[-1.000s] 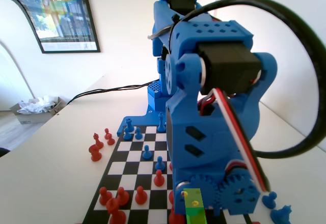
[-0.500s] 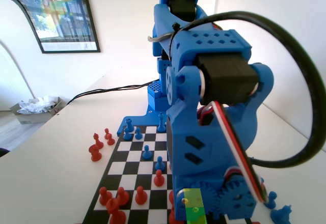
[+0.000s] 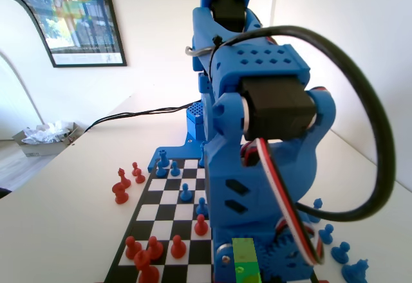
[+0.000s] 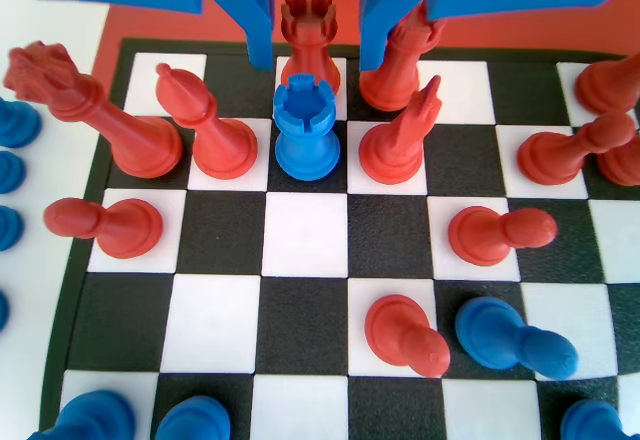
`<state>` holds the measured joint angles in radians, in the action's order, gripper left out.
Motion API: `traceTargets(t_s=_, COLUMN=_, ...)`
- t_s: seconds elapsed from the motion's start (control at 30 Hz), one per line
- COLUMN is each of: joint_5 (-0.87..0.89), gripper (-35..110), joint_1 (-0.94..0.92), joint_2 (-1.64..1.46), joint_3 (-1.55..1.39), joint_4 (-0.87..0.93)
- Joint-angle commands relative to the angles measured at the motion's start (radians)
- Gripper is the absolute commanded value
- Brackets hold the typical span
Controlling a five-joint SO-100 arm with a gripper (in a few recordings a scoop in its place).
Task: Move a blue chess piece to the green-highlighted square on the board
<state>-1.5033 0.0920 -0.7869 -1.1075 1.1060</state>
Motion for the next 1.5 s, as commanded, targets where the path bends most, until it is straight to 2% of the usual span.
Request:
traceTargets(t_s=0.0, joint_5=-0.015, gripper=10, joint_1=0.011, joint_2=-0.044, joint_3=0.04, joint_4=0.0)
traceTargets(t_s=0.6, joint_5=-0.023, gripper=9, joint_1=0.021, joint_2=-0.046, joint_3=0.031, joint_4=0.002)
traceTargets(t_s=1.17, joint_5=-0.055, gripper=1, joint_1=0.018, joint_2=-0.055, joint_3=0.032, joint_4=0.018)
traceTargets(t_s=1.47, joint_5=-0.012, gripper=1, joint_1=0.002, joint_2=-0.114, joint_3=0.196, joint_4=0.183)
